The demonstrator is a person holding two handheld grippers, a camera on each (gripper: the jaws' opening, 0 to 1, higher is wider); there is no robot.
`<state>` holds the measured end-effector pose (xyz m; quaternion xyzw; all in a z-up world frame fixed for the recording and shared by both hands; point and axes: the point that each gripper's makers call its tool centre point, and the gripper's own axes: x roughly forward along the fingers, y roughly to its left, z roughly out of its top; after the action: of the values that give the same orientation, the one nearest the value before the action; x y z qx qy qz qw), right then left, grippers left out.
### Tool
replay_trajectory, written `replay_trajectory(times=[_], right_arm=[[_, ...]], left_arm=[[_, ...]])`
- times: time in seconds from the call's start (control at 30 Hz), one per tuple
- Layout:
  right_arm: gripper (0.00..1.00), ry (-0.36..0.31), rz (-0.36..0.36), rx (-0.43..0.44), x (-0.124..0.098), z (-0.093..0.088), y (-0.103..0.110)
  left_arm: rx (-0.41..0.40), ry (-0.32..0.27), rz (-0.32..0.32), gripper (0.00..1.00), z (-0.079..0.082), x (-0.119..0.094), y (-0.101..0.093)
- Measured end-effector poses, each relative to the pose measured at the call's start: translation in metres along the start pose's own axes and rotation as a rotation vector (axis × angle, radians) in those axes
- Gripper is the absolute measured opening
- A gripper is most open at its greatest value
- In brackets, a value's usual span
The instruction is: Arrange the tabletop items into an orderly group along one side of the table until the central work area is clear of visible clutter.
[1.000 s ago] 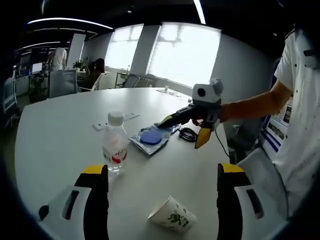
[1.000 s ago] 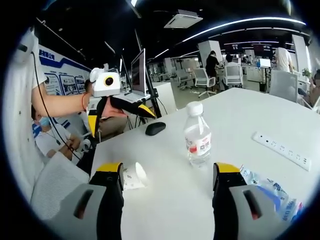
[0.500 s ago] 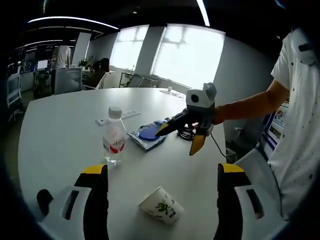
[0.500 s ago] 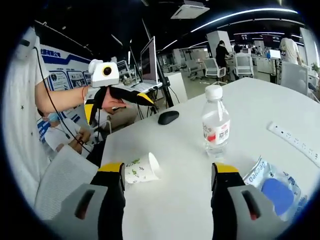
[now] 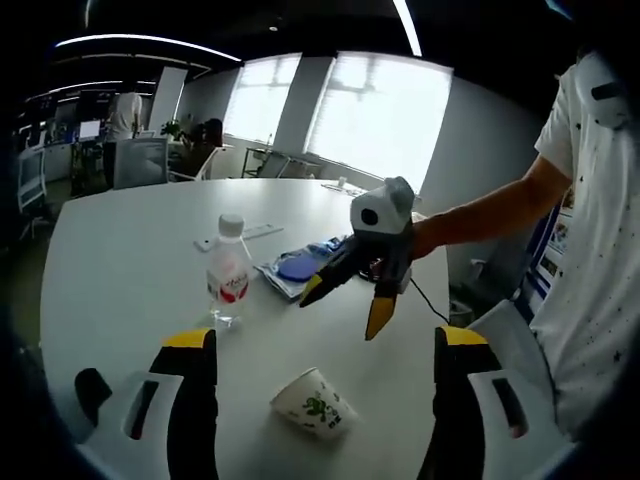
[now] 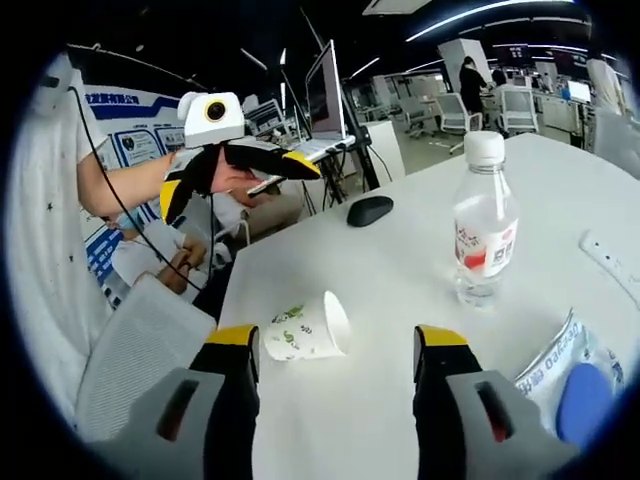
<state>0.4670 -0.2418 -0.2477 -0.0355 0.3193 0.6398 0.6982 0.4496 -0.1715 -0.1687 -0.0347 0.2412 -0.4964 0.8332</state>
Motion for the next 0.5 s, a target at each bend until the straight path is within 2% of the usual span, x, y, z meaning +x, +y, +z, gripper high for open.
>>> replay_trajectory(times=[0.17, 0.3, 0.43, 0.5], right_arm=[[0.54, 0.042, 0.052, 0.005, 0.013, -0.007, 0.003], [0.53, 0.059, 0.075, -0.006, 0.024, -0.007, 0.004], [0.43, 0.077, 0.136, -0.001, 0.035, -0.008, 0.011], [0.42, 0.097, 0.147, 0.000, 0.041, -0.010, 0.010]], left_arm=[[-0.007, 0.001, 0.009, 0.92, -0.004, -0.003, -0.001], [-0.015, -0.003, 0.015, 0.91, -0.006, -0.005, -0.002], [-0.028, -0.009, 0.029, 0.91, -0.009, -0.007, -0.003], [-0.036, -0.015, 0.035, 0.91, -0.010, -0.008, -0.004]])
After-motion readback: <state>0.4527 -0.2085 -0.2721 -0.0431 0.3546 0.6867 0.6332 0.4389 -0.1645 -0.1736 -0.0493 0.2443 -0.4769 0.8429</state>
